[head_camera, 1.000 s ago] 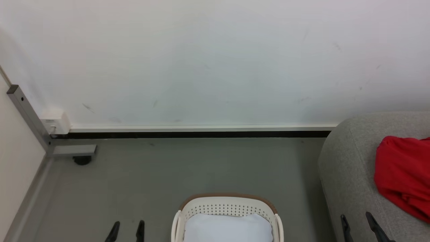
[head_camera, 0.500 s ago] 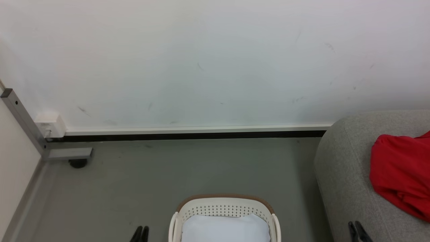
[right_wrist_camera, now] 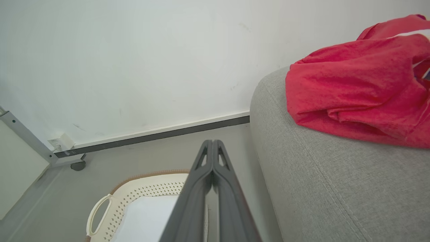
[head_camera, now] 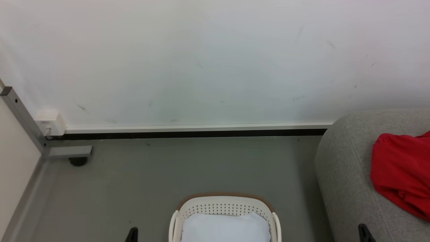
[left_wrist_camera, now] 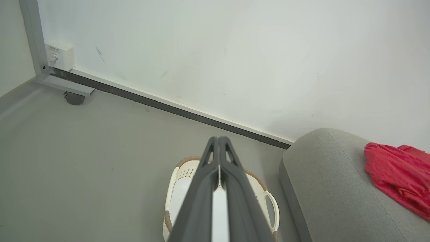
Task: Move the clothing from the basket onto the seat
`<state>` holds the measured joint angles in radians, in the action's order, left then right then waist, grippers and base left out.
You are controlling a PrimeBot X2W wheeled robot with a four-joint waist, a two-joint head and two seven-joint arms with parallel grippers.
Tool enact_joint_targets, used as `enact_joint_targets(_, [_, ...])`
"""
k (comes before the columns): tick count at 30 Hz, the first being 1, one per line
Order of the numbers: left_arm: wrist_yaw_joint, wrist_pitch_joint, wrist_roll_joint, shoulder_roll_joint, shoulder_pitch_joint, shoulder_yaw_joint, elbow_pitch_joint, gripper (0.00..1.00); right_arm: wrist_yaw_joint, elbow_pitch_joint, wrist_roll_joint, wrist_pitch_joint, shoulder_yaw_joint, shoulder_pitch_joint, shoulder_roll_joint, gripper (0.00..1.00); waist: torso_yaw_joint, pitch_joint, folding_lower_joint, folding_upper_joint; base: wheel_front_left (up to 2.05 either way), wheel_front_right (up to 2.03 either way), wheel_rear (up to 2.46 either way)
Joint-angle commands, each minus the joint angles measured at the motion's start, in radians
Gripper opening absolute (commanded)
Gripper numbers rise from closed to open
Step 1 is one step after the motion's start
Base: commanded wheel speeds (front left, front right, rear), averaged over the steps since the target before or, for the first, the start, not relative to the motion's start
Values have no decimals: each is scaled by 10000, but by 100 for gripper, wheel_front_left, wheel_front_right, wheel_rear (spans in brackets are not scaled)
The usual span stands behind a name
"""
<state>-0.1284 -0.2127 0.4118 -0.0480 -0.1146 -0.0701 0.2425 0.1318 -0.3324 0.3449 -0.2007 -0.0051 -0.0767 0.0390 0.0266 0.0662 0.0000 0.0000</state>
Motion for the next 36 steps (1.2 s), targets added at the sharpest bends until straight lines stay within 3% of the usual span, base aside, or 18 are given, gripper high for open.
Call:
enact_joint_targets(1, [-1, 67, 503, -93, 305, 88, -127, 0, -2, 208, 483, 104, -75, 347, 66, 0, -6, -8, 0, 0, 0, 0, 0])
enact_joint_targets(36, [-16, 1327, 5618, -202, 1166, 694, -82, 0, -8, 527, 5774, 1421, -522, 1043, 105, 0, -87, -222, 0, 0, 0, 0, 0])
